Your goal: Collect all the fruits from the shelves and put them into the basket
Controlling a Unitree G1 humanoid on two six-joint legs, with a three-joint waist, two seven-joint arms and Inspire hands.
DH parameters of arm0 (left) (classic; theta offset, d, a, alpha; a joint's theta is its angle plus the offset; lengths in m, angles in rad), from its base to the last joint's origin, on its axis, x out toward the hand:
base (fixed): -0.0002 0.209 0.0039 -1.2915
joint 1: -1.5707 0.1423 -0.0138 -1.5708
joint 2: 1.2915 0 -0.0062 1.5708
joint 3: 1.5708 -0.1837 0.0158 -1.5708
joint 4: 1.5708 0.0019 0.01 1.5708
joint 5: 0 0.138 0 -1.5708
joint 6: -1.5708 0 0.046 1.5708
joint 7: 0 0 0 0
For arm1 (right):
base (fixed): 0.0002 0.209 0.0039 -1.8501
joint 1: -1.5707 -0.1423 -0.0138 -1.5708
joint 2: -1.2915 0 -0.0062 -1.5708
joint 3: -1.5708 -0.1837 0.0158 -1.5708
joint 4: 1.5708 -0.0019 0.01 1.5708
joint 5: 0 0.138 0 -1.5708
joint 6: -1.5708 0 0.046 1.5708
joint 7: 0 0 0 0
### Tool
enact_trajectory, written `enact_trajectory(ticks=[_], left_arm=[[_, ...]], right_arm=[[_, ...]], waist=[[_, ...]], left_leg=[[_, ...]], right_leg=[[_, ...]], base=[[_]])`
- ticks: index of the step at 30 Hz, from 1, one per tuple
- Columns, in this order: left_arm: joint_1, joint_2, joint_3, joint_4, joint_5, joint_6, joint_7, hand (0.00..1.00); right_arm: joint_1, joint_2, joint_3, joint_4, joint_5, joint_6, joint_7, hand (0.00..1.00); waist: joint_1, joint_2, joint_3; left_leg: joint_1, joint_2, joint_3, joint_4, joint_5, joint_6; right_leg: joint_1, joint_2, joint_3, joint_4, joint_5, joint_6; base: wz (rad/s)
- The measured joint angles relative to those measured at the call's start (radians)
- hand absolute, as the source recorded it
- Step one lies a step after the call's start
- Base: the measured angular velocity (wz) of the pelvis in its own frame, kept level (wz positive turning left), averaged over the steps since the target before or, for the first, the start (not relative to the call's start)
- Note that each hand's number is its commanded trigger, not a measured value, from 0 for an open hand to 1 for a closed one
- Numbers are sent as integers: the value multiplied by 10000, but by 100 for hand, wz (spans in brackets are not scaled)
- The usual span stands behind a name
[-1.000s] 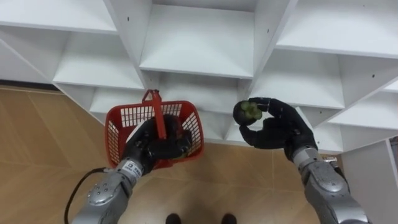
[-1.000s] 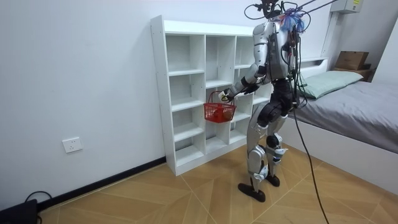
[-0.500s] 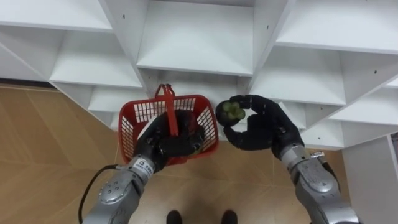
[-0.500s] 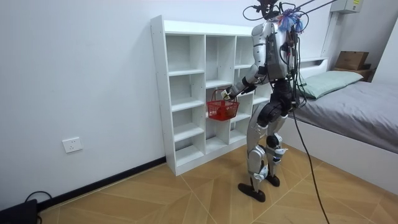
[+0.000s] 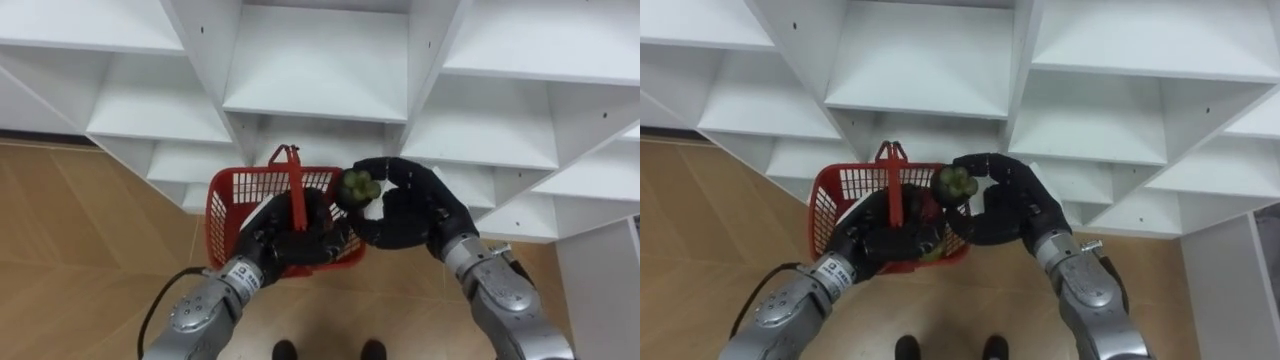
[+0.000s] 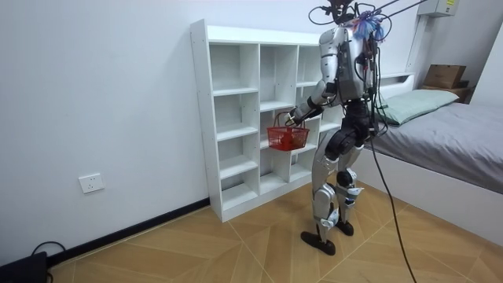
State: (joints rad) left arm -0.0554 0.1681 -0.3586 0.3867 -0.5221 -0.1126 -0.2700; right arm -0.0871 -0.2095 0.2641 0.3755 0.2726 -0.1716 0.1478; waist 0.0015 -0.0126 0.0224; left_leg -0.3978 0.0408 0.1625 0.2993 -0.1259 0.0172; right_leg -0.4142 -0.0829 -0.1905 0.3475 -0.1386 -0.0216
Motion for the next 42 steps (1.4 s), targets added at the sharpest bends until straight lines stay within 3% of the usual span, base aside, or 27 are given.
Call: enact_trajectory(ticks=[1, 2, 3, 4, 5, 11, 23, 42], left_arm=[[0, 0, -1, 0, -16, 0, -4, 100], [14, 5, -2, 0, -161, 1, -9, 100], [36, 3, -2, 0, -210, 1, -33, 100], [44, 3, -2, 0, -234, 1, -43, 100], [51, 4, -2, 0, -316, 2, -58, 100], [73, 7, 10, 0, -344, 6, -177, 100], [88, 10, 36, -61, -332, 33, -246, 100], [92, 3, 77, -246, -303, 33, -562, 100]], right_arm=[[0, 4, 0, -6, -18, 0, 0, 99], [0, 7, -2, -7, -29, 1, 0, 77], [0, 7, -1, -23, -29, 3, 2, 39], [0, 8, -1, -28, -29, 6, 5, 11], [0, 8, -3, -36, -28, 9, 18, 0], [17, 2, -6, -206, -15, 206, 27, 0], [140, -12, -13, -301, -43, 208, 78, 0], [318, 8, -1, -249, -35, 208, 194, 0]], waist=[[-1, 0, 0], [-3, 0, 0], [-6, -1, 0], [-6, -2, -1], [-13, -2, -1], [-12, -9, -5], [-2, -84, -44], [-151, -189, -43]], left_leg=[[-10, -2, 2, 1, 0, 0], [-26, -5, 2, 3, 0, 0], [-32, -6, 2, 4, 0, 0], [-32, -6, 2, 4, 0, 0], [-32, -5, 2, 6, 0, 0], [-31, -4, 1, 33, 1, 1], [-30, -1, 77, 76, 7, 8], [103, 11, 178, 187, 6, 9]], right_leg=[[-13, -3, 0, 4, 0, 0], [-25, -7, -1, 10, 0, 0], [-28, -7, -3, 9, -1, 1], [-28, -8, -5, 9, -1, 1], [-28, -7, -5, 9, -1, 2], [-32, -6, 16, 50, -1, 2], [-123, 1, 139, 179, -3, 0], [-14, 50, 245, 186, 13, -19]], base=[[0], [0], [0], [0], [0], [0], [-2], [-1]])
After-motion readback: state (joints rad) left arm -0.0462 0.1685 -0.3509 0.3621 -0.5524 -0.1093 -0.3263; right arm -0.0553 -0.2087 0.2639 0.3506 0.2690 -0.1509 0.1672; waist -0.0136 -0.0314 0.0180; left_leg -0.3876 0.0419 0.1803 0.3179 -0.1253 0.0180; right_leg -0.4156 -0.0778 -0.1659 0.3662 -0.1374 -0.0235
